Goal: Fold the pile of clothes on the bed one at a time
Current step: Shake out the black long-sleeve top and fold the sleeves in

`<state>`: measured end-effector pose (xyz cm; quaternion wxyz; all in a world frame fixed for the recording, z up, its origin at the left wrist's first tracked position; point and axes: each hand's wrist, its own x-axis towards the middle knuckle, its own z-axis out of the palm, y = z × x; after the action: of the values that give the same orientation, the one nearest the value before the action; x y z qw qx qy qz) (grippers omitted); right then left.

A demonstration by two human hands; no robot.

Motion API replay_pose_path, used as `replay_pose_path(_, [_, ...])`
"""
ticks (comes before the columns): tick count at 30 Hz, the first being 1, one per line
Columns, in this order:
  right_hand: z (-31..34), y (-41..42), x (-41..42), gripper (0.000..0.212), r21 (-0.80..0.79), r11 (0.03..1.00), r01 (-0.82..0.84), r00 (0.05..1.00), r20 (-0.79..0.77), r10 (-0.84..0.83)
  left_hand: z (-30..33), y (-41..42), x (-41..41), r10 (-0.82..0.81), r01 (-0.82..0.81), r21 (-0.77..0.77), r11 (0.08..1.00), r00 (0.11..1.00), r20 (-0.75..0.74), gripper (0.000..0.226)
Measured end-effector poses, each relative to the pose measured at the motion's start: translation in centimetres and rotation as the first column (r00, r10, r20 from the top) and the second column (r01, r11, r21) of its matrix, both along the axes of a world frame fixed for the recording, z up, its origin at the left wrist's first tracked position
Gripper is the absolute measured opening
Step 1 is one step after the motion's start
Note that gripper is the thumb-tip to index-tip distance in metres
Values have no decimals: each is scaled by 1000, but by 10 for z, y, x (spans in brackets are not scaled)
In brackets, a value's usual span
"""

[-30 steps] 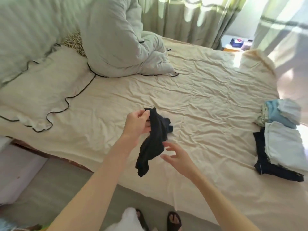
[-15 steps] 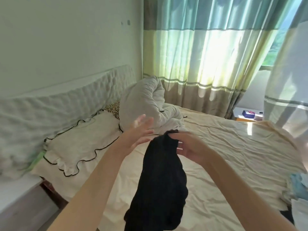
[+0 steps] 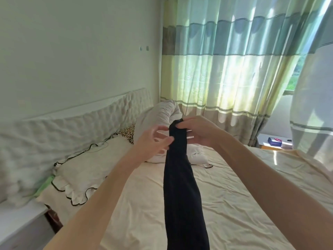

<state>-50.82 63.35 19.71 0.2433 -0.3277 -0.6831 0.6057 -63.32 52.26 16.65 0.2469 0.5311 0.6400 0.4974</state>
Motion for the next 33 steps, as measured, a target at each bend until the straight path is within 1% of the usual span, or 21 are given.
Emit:
replay_pose_path(1, [4, -2, 0, 7, 10, 1000, -20, 1000, -4, 20, 0, 1, 5, -36, 36, -7, 999, 997, 62, 34])
replay_pose_path(2, [7, -4, -1, 7, 45, 998, -32, 999, -2, 32, -1, 3, 11, -20, 20, 4, 1000, 995, 101, 39])
replay_pose_path(3, [11, -6, -3, 8, 93, 995, -32, 999, 2, 32, -2, 6, 15, 30, -34, 30, 999, 992, 124, 39])
replay_pose_path(4, [14, -8, -6, 8, 140, 990, -18, 1000, -1, 19, -4, 10, 19, 91, -100, 60, 993, 987, 136, 35])
replay_pose_path(6, [18, -10, -11, 9, 213, 975, 65, 998, -29, -60, -5, 18, 21, 171, -185, 108, 977, 977, 129, 22])
replay_pose_path(7, [20, -10, -13, 10, 253, 960, 121, 993, -35, -116, -5, 21, 19, 196, -206, 123, 971, 977, 88, 17])
replay_pose_path(8, [21, -9, -14, 11, 314, 934, 170, 985, -28, -169, -3, 25, 15, 221, -220, 136, 966, 975, 6, 16])
replay_pose_path(9, [21, -7, -14, 14, 396, 895, 206, 975, -10, -220, -2, 27, 9, 247, -231, 142, 962, 963, -107, 17])
replay_pose_path(11, [20, 1, -9, 18, 568, 783, 252, 944, 33, -328, 3, 30, -6, 296, -265, 134, 955, 894, -336, 20])
replay_pose_path(12, [20, 6, -5, 19, 628, 731, 267, 925, 46, -378, 4, 30, -15, 302, -279, 117, 953, 860, -411, 19])
replay_pose_path(14, [22, 17, 4, 22, 675, 676, 295, 893, 57, -446, 5, 28, -33, 297, -305, 64, 950, 824, -482, 15])
replay_pose_path(16, [24, 27, 12, 33, 700, 642, 312, 870, 62, -490, 2, 26, -48, 306, -343, 15, 939, 815, -492, 15])
replay_pose_path(18, [26, 38, 23, 40, 712, 628, 314, 856, 73, -512, -1, 24, -62, 286, -341, -53, 939, 856, -430, 15])
replay_pose_path(20, [25, 52, 35, 37, 742, 592, 314, 815, 109, -570, 0, 20, -75, 270, -325, -114, 939, 900, -343, 19])
replay_pose_path(23, [21, 71, 51, 30, 783, 545, 299, 719, 191, -668, 2, 13, -95, 337, -391, -141, 909, 891, -303, 24])
replay_pose_path(25, [17, 77, 55, 31, 776, 551, 308, 678, 228, -699, 4, 10, -104, 387, -436, -133, 890, 876, -287, 27])
replay_pose_path(26, [14, 79, 55, 32, 768, 559, 312, 670, 238, -703, 5, 9, -107, 400, -442, -137, 886, 881, -254, 27])
replay_pose_path(27, [12, 81, 54, 33, 760, 569, 315, 672, 245, -699, 6, 10, -108, 404, -434, -151, 888, 895, -190, 26])
replay_pose_path(29, [7, 83, 50, 31, 738, 592, 323, 700, 235, -675, 8, 11, -106, 402, -391, -207, 897, 915, 14, 21])
replay_pose_path(31, [1, 85, 47, 26, 714, 622, 322, 751, 208, -627, 8, 12, -105, 416, -359, -257, 897, 882, 220, 13])
replay_pose_path(33, [-5, 83, 47, 23, 668, 683, 295, 824, 184, -536, 4, 12, -106, 435, -349, -279, 895, 819, 373, 8])
